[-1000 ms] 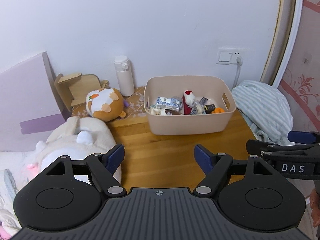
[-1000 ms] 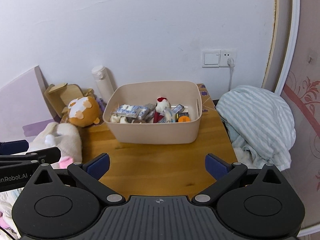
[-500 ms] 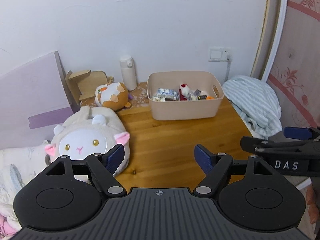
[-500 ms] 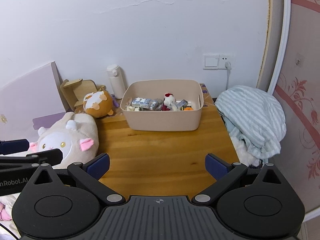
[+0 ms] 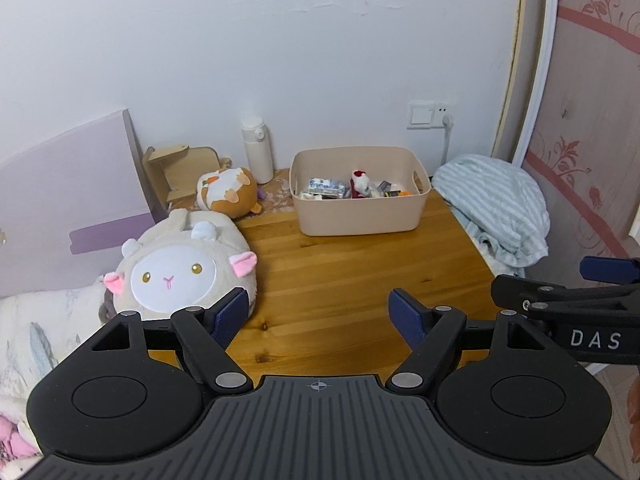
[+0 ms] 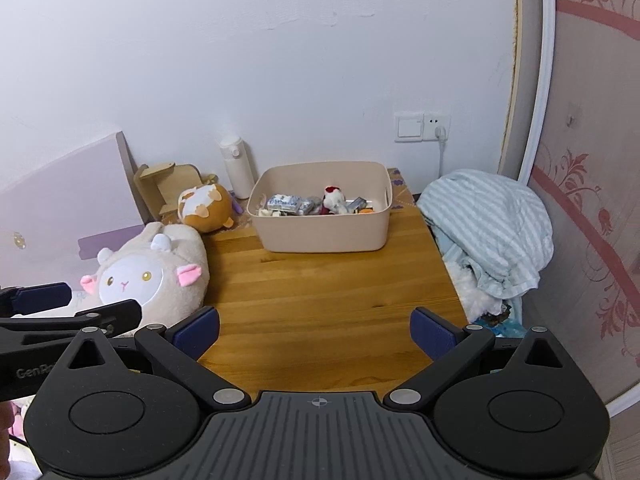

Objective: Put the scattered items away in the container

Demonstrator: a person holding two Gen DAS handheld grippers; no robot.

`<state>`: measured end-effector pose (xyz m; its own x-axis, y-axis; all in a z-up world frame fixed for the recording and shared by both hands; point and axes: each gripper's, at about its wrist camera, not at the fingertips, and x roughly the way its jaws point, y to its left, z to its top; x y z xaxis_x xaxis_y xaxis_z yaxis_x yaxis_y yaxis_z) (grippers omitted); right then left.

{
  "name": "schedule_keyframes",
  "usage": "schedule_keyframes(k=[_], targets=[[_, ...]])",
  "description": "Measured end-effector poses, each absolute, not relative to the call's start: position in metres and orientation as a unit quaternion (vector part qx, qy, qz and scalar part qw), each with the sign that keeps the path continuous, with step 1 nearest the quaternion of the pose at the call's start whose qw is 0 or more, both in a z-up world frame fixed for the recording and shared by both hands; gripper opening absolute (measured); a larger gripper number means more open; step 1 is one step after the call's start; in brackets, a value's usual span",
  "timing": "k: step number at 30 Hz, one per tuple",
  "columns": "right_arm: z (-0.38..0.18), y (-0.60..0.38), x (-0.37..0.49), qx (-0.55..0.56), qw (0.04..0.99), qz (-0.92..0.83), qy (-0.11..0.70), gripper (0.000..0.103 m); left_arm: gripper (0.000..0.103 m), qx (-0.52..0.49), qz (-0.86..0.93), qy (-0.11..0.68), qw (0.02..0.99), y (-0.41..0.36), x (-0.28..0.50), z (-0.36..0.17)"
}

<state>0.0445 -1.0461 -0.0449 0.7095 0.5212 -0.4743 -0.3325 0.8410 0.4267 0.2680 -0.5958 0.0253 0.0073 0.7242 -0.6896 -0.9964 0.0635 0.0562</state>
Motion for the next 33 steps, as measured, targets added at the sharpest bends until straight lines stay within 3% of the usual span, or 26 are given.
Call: schedule_keyframes(k=[18,33], targets=[[-0.057,-1.081,-0.002,0.15,0.914,0.222,0.304,0.103,0.078,-0.209,0.593,0.31,0.713,-0.653,0.287,0.03],[-0.062,-1.08,-0.009,0.15,0.911,0.224,0.313,0.103,0.078,-0.2,0.567,0.312,0.735,-0.658,0.281,0.029]])
